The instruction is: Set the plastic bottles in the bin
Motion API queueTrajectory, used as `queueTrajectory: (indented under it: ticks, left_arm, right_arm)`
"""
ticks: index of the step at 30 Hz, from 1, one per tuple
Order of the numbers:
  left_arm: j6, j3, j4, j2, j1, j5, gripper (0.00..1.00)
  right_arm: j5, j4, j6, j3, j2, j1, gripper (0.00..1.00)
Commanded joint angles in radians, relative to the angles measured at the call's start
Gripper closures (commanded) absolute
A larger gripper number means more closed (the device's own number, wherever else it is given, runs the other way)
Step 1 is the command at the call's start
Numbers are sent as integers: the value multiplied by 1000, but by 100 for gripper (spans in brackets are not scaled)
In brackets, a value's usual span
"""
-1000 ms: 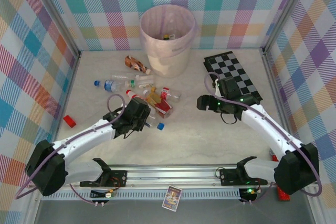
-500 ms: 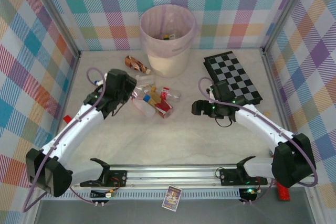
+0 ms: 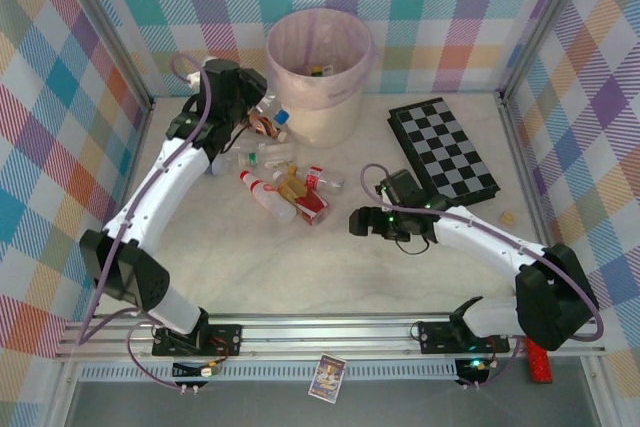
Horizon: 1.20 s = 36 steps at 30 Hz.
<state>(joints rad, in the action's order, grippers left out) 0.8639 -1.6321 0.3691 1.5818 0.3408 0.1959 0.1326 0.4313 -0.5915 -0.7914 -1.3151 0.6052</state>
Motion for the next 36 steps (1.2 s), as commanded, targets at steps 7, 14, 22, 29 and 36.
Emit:
queueTrajectory:
  ticks: [7, 14, 22, 29, 36]
  left_arm:
    - [-175, -235, -159, 191, -10, -33, 83]
    - [-180, -422, -187, 322, -10, -86, 83]
    - [-276, -840, 39, 572, -6, -110, 82]
    - [-368, -963, 51, 703, -4, -160, 79]
    - [-393, -959, 53, 760, -2, -193, 70]
  right_arm:
    - [9, -29, -45, 29, -10, 28, 10]
    - [-8, -4, -47, 32, -8, 39, 10]
    - [-22, 11, -42, 37, 7, 41, 9]
    - [-38, 50, -24, 50, 24, 44, 10]
    - [-38, 52, -24, 62, 30, 44, 10]
